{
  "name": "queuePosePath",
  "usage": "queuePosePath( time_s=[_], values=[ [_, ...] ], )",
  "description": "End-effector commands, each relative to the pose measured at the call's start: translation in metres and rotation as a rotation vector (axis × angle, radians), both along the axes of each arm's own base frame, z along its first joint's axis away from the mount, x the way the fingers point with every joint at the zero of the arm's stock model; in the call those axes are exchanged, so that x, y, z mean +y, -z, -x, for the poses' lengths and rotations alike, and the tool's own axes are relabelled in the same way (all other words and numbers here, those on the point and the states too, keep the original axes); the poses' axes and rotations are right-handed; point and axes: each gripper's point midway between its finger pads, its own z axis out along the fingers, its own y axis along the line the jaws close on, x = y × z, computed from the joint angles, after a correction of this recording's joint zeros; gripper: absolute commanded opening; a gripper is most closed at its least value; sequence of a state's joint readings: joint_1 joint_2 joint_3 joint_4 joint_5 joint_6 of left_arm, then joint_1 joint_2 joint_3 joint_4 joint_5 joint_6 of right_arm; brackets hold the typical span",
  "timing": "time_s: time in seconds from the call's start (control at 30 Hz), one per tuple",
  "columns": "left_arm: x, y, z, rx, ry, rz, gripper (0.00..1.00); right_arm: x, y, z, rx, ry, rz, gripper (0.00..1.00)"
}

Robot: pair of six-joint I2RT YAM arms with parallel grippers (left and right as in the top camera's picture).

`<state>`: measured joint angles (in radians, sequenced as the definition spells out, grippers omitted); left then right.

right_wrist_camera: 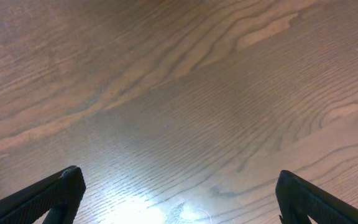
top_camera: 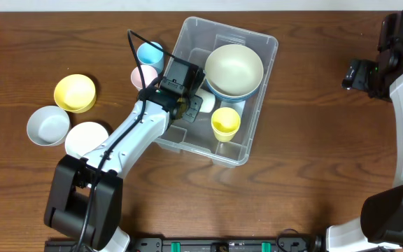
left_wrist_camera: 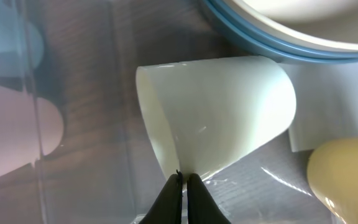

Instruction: Pack container

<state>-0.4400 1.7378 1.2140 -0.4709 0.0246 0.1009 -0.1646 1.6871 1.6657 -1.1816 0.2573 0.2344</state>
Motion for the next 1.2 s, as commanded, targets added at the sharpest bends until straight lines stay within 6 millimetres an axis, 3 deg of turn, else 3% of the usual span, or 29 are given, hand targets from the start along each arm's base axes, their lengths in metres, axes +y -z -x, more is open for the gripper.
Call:
queuePosePath(
  time_s=[0.0, 0.63, 0.97, 1.17],
  values=[
    [-0.015, -0.007, 0.004, 0.014, 0.033, 0.070, 0.06, -0.002, -0.010, 0.000, -0.034, 0.019, 0.000, 0.99],
    [-0.020, -0.012, 0.002, 0.012, 0.023, 0.109, 0.06, -0.002, -0.010, 0.000, -0.034, 0.019, 0.000, 0.99],
    [-0.022, -0.045, -0.003, -0.064, -0.001, 0.164, 0.06, -0.002, -0.010, 0.000, -0.034, 0.019, 0.000, 0.99],
    [-0.023, -0.046, -0.004, -0.065, -0.017, 0.176, 0.06, -0.002, -0.010, 0.000, -0.034, 0.019, 0.000, 0.99]
  ],
)
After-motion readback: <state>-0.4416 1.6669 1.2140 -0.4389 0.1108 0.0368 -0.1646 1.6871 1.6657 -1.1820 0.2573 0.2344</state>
